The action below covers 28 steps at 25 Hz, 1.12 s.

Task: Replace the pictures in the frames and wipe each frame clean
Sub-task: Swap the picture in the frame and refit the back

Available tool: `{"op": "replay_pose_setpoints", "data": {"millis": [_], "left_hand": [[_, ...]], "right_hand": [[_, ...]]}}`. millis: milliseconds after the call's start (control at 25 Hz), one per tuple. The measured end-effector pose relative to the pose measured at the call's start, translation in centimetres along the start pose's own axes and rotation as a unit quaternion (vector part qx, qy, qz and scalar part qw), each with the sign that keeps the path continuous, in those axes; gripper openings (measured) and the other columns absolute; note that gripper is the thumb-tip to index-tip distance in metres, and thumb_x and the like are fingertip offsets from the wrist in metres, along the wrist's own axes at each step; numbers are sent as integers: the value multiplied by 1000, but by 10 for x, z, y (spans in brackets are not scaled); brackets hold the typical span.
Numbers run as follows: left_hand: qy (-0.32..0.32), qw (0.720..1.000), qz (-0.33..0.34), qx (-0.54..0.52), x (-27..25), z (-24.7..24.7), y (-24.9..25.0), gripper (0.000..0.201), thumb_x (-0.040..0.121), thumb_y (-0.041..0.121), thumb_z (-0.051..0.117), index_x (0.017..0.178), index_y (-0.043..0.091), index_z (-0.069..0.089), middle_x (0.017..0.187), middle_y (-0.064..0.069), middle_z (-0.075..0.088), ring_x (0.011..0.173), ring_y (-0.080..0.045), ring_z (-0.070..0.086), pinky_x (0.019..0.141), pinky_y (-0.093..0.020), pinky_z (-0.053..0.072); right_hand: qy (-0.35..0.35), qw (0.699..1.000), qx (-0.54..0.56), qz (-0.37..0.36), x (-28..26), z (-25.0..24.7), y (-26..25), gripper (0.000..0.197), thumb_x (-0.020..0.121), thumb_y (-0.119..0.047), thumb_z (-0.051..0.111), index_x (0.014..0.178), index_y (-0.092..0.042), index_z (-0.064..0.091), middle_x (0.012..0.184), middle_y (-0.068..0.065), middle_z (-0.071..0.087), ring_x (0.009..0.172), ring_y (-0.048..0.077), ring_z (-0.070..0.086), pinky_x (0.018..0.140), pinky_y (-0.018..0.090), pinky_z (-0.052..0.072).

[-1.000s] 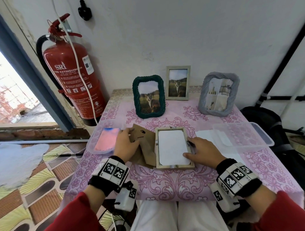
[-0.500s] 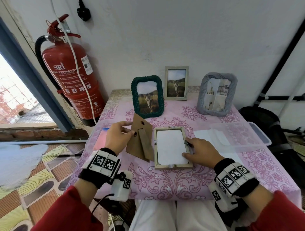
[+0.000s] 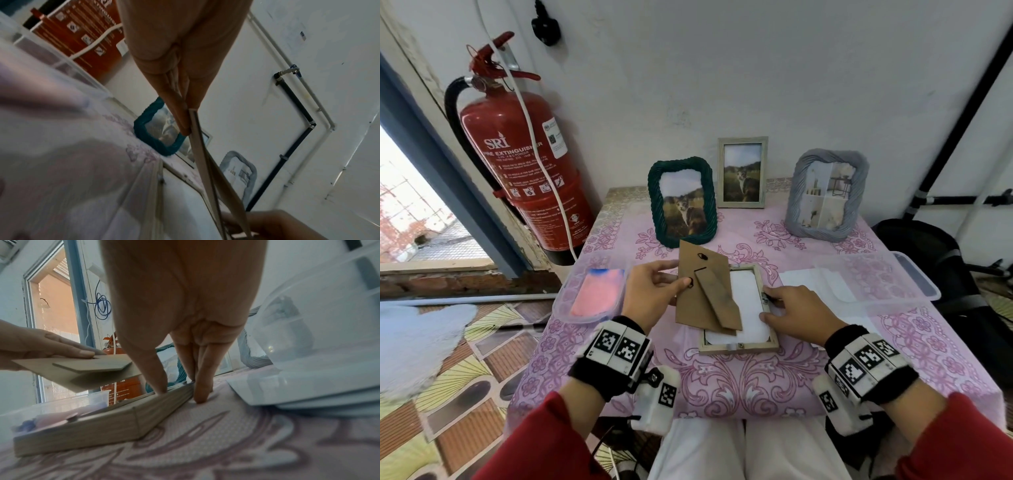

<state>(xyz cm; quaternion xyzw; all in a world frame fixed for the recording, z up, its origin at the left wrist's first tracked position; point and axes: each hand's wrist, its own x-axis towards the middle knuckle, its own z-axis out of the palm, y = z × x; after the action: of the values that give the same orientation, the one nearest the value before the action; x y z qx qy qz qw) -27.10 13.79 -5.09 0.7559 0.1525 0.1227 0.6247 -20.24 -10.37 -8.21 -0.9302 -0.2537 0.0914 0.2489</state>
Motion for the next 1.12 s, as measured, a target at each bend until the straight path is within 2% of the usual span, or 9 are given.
{"op": "replay_pose_setpoints", "data": {"millis": [320, 480, 560, 640, 760, 840, 960, 1040, 1120], "left_hand": [[-4, 999, -45, 8, -2, 28, -24, 40, 77, 0, 71, 115, -1, 58, 74, -13, 65, 65, -21, 64, 59, -31, 56], [-5, 998, -56, 16, -4, 35, -31, 40, 77, 0, 72, 115, -1, 57, 76, -15, 65, 61, -20, 61, 50, -22, 54], [-4, 998, -56, 21, -5, 39, -33, 40, 77, 2, 73, 114, -1, 57, 78, -17, 64, 62, -22, 61, 50, -23, 54], [-3, 998, -52, 26, -6, 43, -35, 41, 77, 3, 74, 113, -2, 58, 78, -15, 63, 65, -24, 60, 56, -31, 54], [6, 998, -43, 41, -5, 48, -36, 41, 75, 5, 75, 113, -1, 60, 82, -8, 60, 70, -19, 57, 68, -36, 55], [10, 997, -35, 69, -3, 49, -37, 42, 74, 7, 77, 112, 0, 62, 87, -8, 60, 70, -15, 55, 74, -33, 55], [6, 991, -17, 132, -2, 48, -39, 44, 72, 11, 78, 113, 2, 63, 98, -13, 59, 72, -12, 52, 69, -17, 47], [2, 987, -10, 159, -3, 46, -42, 45, 73, 14, 79, 114, 5, 63, 108, -17, 55, 79, -15, 52, 75, -19, 45], [1, 985, -5, 172, -4, 45, -44, 45, 73, 17, 79, 114, 8, 62, 113, -15, 49, 87, -17, 53, 83, -22, 46]], "right_hand": [[9, 1000, 24, 5, 1, 0, 5, 31, 83, -20, 59, 111, -9, 65, 105, 10, 71, 98, 25, 65, 85, 36, 51], [8, 1000, 26, 3, 1, 0, 6, 32, 83, -21, 59, 113, -12, 65, 105, 9, 71, 97, 24, 65, 85, 36, 51], [7, 1000, 26, -1, 1, 0, 5, 30, 83, -22, 58, 112, -16, 66, 101, 7, 72, 94, 23, 66, 82, 34, 51], [10, 1000, 28, -3, 2, 1, 6, 27, 85, -22, 56, 109, -16, 67, 99, 7, 72, 92, 24, 66, 81, 35, 52], [6, 999, 32, 1, 3, 1, 8, 26, 87, -15, 52, 109, -12, 65, 103, 12, 71, 96, 28, 65, 83, 40, 51], [6, 1000, 27, 3, 4, 1, 10, 27, 87, -14, 51, 110, -10, 64, 105, 14, 70, 96, 29, 64, 84, 40, 51], [12, 1000, 28, 5, 4, 1, 9, 28, 90, -22, 53, 112, -9, 64, 106, 12, 70, 97, 27, 64, 86, 38, 50], [7, 999, 38, 4, 3, 1, 8, 32, 90, -28, 57, 116, -12, 63, 108, 11, 69, 99, 24, 64, 88, 39, 49], [5, 999, 44, 1, 3, 0, 8, 36, 88, -31, 61, 119, -14, 62, 111, 10, 69, 101, 23, 64, 90, 40, 49]]}}
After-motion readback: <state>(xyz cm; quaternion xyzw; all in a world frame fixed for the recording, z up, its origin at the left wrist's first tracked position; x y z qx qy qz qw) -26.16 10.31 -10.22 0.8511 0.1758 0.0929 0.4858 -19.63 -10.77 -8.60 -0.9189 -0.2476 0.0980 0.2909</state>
